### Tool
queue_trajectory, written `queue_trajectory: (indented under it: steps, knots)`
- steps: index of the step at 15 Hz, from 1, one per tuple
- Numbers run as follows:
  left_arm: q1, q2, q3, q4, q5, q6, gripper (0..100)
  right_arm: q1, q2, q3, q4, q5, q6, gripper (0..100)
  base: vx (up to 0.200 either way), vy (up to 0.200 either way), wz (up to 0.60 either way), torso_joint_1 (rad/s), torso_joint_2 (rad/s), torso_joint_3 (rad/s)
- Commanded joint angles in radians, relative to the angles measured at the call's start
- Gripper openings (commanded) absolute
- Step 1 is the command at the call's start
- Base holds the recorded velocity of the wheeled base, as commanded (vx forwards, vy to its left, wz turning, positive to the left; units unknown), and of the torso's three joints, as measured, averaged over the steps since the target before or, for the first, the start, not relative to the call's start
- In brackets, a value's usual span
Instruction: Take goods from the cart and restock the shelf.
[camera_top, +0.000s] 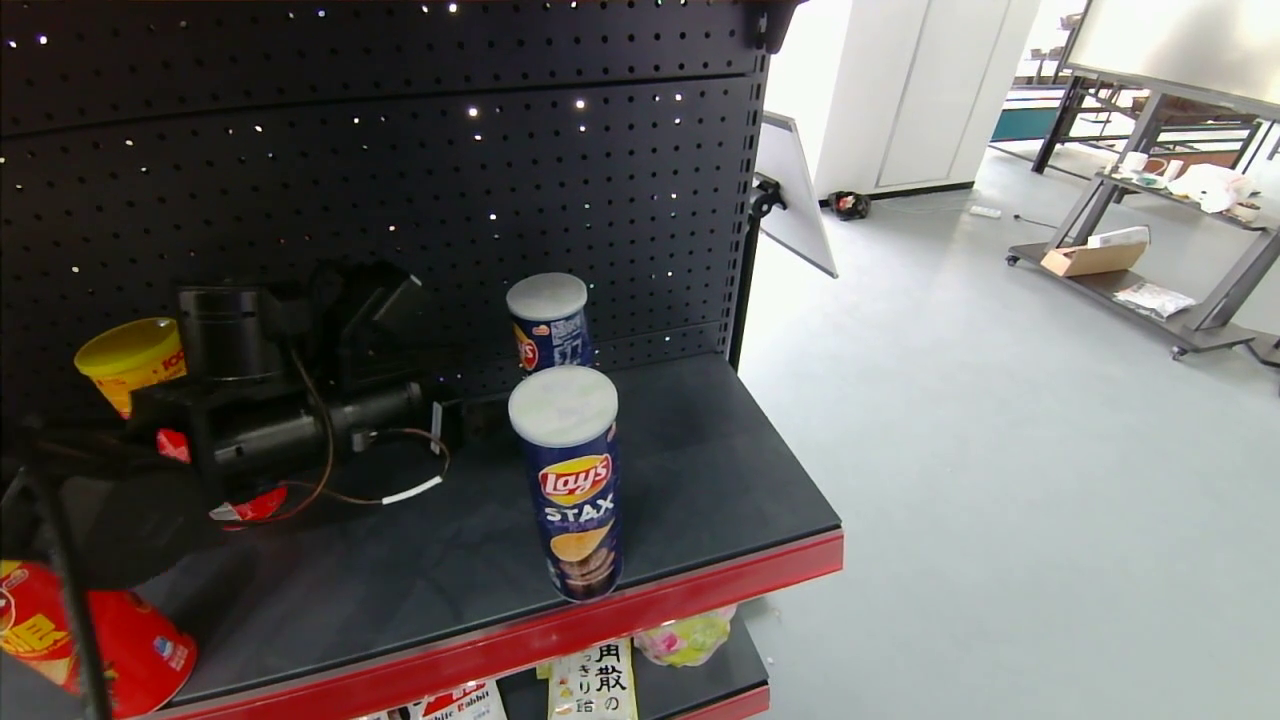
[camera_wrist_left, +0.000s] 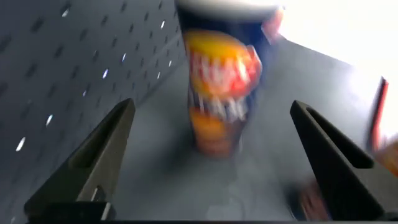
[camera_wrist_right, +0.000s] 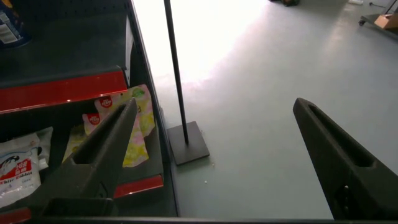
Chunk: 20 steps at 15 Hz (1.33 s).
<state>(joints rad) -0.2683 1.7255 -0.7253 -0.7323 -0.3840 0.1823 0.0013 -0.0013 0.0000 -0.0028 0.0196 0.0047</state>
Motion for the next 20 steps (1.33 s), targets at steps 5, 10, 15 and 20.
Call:
queue_trajectory:
  steps: [5,10,15,20]
  knots:
    - [0.018,-0.374,0.201,0.082,0.013,-0.009,100,0.000,0.001,0.000,0.000,0.000,0.000,100,0.000,0.000,0.00,0.000,0.00,0.000]
    - [0.073,-0.704,0.282,0.281,0.060,-0.024,100,0.000,0.001,0.000,0.000,0.000,0.000,100,0.000,0.000,0.00,0.000,0.00,0.000]
    - [0.112,-1.189,0.244,0.863,0.152,-0.100,100,0.000,0.001,0.000,0.000,0.000,0.000,100,0.000,0.000,0.00,0.000,0.00,0.000]
    - [0.127,-1.426,0.239,1.110,0.479,-0.270,100,0.000,0.001,0.000,0.000,0.000,0.000,100,0.000,0.000,0.00,0.000,0.00,0.000]
